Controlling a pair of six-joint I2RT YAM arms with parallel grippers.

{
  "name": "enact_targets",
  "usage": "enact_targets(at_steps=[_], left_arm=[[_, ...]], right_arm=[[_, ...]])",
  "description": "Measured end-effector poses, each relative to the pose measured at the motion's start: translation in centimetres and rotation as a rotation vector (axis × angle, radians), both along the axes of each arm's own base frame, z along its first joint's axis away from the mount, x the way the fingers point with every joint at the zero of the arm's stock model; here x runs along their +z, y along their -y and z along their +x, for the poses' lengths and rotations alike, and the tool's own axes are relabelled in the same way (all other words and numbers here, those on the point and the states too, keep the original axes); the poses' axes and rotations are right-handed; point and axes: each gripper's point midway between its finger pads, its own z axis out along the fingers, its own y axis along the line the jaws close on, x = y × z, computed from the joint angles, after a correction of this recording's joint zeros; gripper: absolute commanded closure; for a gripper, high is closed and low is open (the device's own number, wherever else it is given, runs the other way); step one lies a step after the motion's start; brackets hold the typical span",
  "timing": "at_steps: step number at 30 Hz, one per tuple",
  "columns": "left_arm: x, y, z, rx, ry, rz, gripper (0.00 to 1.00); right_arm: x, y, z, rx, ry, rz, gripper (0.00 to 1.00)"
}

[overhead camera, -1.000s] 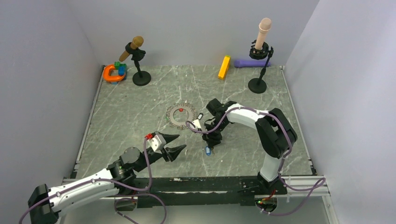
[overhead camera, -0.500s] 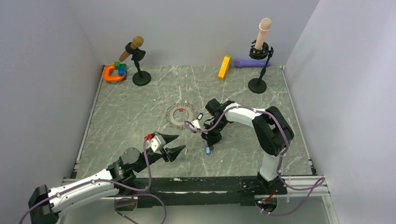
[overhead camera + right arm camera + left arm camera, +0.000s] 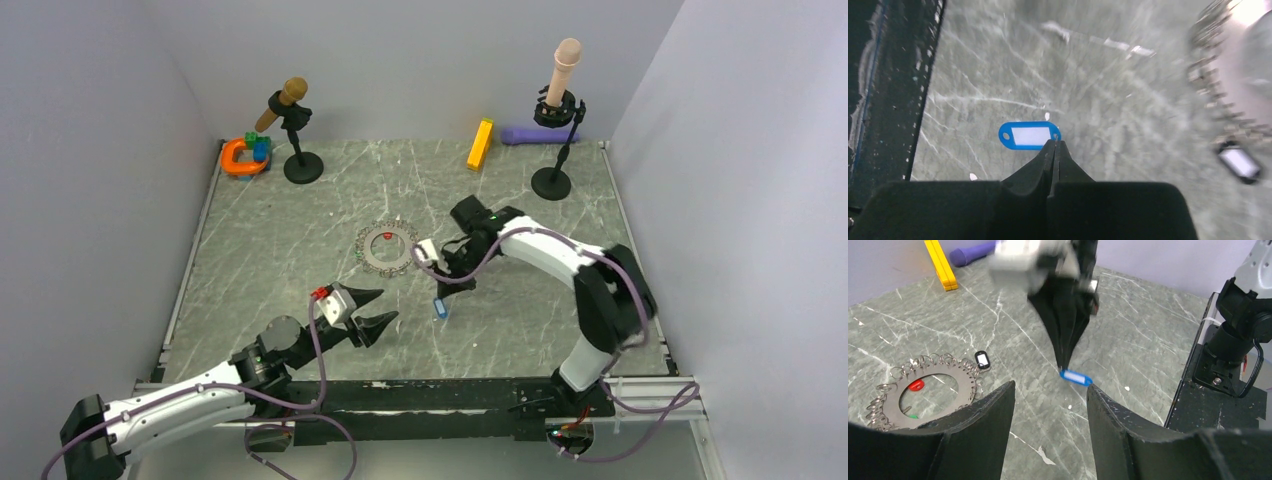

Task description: Put the keys on the keyring

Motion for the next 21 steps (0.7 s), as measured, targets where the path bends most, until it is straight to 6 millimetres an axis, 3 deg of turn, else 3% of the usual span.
enact_targets(at_steps=[5, 8, 10, 17, 21], left_arm=[[-0.3, 0.2, 0.1, -0.001, -0.005, 0.01, 0.41], [-0.3, 0.3, 0.1, -0.005, -0.004, 0.008, 0.41], [-0.3, 0.4, 0.1, -0.009, -0.005, 0.009, 0.41], [-0.1, 0.6, 0.1, -0.01, -0.008, -0.001, 0.4], [-0.5, 1.0, 0.3, -0.013, -0.016, 0.007, 0.41]], right_arm=[[8.2, -1.3, 0.5, 0.043, 0.132, 0.289, 1.0], [11.6, -2.1, 0.1, 0.108, 0.166, 0.441, 1.0], [12.0, -2.5, -0.1, 0.116, 0.155, 0.476, 1.0], [10.2, -2.7, 1.2, -0.02, 0.104, 0.441, 1.0], [8.8, -2.2, 0.2, -0.032, 0.07, 0.441, 1.0]])
